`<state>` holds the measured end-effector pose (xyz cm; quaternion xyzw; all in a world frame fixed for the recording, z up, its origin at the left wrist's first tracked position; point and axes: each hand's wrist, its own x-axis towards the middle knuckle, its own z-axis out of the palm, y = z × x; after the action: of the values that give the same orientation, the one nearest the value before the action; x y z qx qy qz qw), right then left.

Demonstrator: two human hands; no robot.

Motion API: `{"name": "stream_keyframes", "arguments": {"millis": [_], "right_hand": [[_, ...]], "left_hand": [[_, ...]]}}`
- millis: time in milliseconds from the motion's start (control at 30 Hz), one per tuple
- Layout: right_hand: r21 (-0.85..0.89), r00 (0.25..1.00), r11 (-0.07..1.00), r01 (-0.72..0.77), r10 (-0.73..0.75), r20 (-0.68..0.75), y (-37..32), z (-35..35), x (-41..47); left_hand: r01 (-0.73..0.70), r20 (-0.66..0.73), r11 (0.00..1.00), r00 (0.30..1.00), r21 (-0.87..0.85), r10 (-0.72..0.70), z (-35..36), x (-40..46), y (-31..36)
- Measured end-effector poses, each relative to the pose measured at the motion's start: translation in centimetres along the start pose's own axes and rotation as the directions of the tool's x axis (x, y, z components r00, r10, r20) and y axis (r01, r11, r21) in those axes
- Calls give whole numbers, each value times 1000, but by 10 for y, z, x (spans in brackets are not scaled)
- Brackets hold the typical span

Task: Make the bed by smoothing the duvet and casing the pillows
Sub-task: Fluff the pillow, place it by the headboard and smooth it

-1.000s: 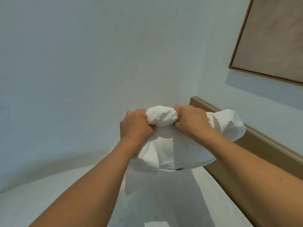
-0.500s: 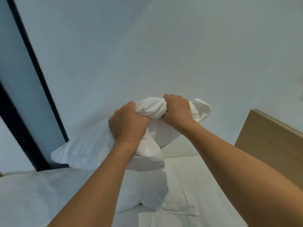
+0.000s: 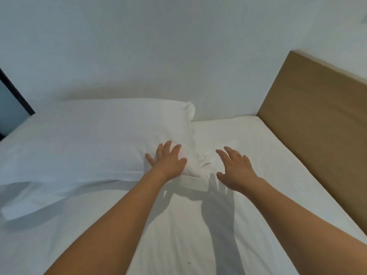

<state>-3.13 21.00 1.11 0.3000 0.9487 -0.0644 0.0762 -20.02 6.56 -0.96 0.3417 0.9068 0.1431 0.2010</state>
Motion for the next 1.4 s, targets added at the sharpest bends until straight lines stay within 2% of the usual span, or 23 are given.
{"name": "stream_keyframes", "arguments": {"millis": [133, 267, 433, 500, 633, 733, 867, 933, 1200, 1300, 1400], "right_hand": [[50, 999, 998, -38, 38, 6, 65, 52, -64], [68, 998, 996, -65, 66, -7, 110, 97, -126], [2, 997, 1000, 4, -4, -83, 149, 170, -213], [2, 992, 1000, 18, -18, -126, 157, 198, -247], [14, 986, 998, 59, -57, -160, 157, 245, -307], [32, 990, 997, 73, -69, -120, 155, 271, -341], [100, 998, 994, 42, -38, -42, 143, 291, -373], [55, 998, 997, 60, -58, -23, 132, 297, -386], [-125, 940, 972, 198, -224, -257, 71, 292, -389], [-224, 900, 949, 224, -289, -327, 51, 299, -374], [-346, 886, 915, 206, -324, -331, 45, 314, -350]], "left_hand": [[-63, -55, 996, 996, 66, 67, 56, -77, 33], [-119, 21, 973, 993, 199, 117, 127, -149, 59], [-227, 114, 924, 973, 309, 201, 236, -218, 81], [-209, 73, 919, 978, 335, 196, 280, -244, 75], [-143, -103, 901, 974, 409, 201, 336, -293, 53], [-131, -128, 848, 966, 513, 227, 349, -324, 35], [-39, -152, 820, 976, 572, 153, 351, -357, 18], [4, -166, 827, 980, 562, 108, 350, -371, 8], [210, -329, 858, 943, 469, -51, 335, -400, -44], [245, -354, 824, 933, 511, -58, 328, -399, -69], [236, -355, 788, 934, 568, -24, 327, -387, -83]]}}
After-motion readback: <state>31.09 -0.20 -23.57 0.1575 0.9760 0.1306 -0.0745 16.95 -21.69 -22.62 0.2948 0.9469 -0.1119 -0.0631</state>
